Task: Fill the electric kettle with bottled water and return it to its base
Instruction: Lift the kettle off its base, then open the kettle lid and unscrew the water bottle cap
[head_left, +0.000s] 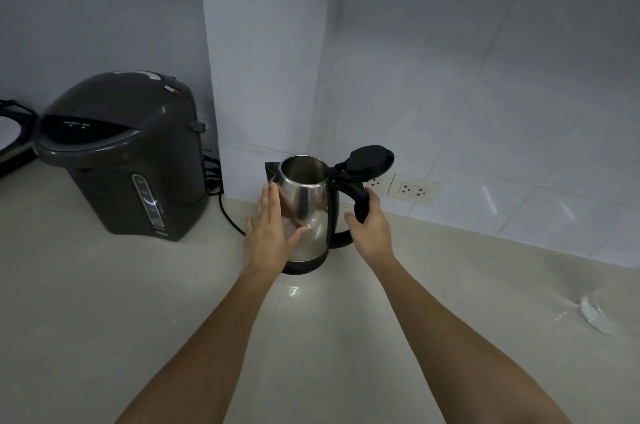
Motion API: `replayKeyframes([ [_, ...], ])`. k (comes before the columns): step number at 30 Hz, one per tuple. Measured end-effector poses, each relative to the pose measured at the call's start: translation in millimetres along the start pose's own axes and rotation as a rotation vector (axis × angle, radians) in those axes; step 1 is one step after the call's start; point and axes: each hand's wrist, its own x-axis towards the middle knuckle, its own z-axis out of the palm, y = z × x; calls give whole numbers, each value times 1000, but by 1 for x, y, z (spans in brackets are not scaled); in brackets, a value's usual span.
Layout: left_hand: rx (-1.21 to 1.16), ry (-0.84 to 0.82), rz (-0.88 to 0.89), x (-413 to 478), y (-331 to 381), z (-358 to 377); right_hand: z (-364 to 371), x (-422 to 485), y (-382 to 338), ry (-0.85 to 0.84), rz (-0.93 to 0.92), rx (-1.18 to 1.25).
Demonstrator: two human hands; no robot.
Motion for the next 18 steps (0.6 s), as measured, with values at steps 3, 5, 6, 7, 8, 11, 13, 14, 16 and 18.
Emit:
replayKeyframes([
  [3,-39,-18,-16,0,-4,1,6,0,6,40,-9,-7],
  [5,-82,-35,-18,1,-6,2,11,1,7,86,-17,-6],
  [6,-93,-38,-16,1,-6,2,12,1,7,107,-19,-8],
  [7,-99,-37,-13,1,-7,2,14,1,7,127,-22,-15],
  [8,-105,-36,-8,2,-7,2,15,1,8,143,-27,-25],
  [11,-130,-21,5,0,-7,2,15,3,8,167,-32,-48],
  [13,-149,-17,4,0,-7,2,13,5,7,158,-33,-66],
  [14,-154,-19,-2,-1,-6,2,12,6,6,147,-31,-70],
  [16,-151,-19,-13,-1,-4,1,10,6,5,133,-22,-52],
  [18,-159,-19,-21,-1,-1,-1,10,6,4,132,-10,-25],
])
